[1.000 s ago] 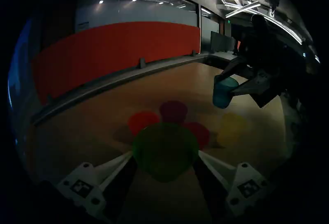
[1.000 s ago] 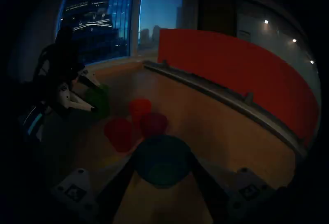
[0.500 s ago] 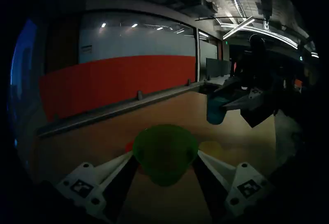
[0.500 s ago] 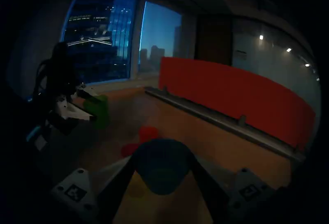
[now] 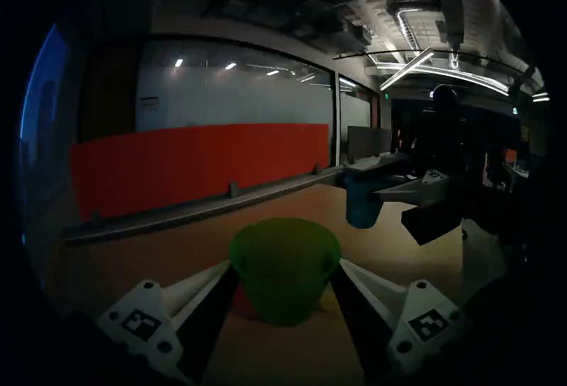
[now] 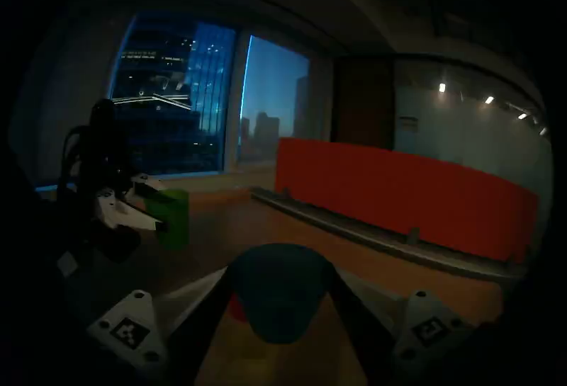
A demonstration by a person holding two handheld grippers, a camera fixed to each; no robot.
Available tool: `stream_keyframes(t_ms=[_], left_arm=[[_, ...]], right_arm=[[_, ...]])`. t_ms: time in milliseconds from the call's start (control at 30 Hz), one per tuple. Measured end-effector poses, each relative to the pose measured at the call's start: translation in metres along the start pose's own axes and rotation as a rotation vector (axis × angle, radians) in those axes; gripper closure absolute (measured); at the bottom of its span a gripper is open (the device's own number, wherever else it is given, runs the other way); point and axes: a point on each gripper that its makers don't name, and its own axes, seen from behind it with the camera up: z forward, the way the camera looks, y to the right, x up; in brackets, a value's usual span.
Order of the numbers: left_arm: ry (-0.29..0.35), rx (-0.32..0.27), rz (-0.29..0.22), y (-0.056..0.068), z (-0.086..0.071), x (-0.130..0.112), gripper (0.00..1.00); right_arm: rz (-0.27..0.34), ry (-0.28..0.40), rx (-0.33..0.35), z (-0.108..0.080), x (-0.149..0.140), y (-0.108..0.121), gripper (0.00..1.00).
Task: Pour water
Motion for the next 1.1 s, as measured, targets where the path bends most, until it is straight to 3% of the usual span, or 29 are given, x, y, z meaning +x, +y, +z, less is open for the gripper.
stream_keyframes(t_ms=[433,1100], left_arm=[[0.053,-0.028,-0.022,0.014,0.003,0.017,0.15],[0.08,-0.07,0.0,0.032,0.012,0.023,0.15]], right_arm=[[0.014,0.072,-0.016,-0.004,0.015,-0.004,0.07],[0.01,0.096,-0.003,-0.006,0.022,-0.006,0.07]])
